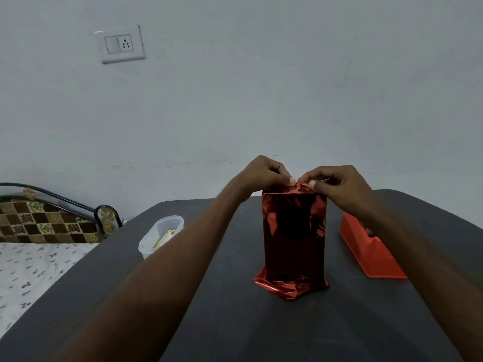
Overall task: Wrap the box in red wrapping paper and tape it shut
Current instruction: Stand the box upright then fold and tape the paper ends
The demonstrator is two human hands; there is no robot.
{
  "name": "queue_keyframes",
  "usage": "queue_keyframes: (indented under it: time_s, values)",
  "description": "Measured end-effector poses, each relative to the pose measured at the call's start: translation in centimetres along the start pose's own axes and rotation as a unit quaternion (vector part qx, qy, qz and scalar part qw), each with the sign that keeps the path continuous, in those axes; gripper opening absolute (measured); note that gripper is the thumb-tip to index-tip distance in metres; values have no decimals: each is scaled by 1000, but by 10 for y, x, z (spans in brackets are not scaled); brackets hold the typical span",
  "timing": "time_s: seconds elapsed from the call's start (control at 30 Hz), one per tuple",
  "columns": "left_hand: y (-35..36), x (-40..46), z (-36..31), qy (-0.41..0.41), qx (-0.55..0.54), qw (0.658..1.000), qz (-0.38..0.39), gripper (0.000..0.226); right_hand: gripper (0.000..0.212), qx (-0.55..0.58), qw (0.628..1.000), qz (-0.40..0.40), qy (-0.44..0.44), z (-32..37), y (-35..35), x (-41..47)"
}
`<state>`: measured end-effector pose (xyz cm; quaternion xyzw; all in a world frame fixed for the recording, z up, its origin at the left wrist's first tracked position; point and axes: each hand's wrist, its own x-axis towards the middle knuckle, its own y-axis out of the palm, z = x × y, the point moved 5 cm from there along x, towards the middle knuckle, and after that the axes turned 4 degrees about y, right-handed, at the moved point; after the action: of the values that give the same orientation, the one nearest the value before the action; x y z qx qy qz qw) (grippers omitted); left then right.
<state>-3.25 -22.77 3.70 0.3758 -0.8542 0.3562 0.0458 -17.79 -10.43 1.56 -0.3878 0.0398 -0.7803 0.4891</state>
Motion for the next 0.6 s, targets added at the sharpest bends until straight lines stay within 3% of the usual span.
queue_keyframes:
  time_s: [0.27,0.47,0.6]
  values:
    - [3,-1,10,-4,-90,996,8,27,24,-62,998,-12,23,3,-2,0]
    - [-8,-2,4,-8,-39,996,-76,18,22,-59,998,-6,32,3,-3,-1]
    - [-20,-21,-31,68,66,989,-112,24,22,-50,998,-5,33,2,-3,1]
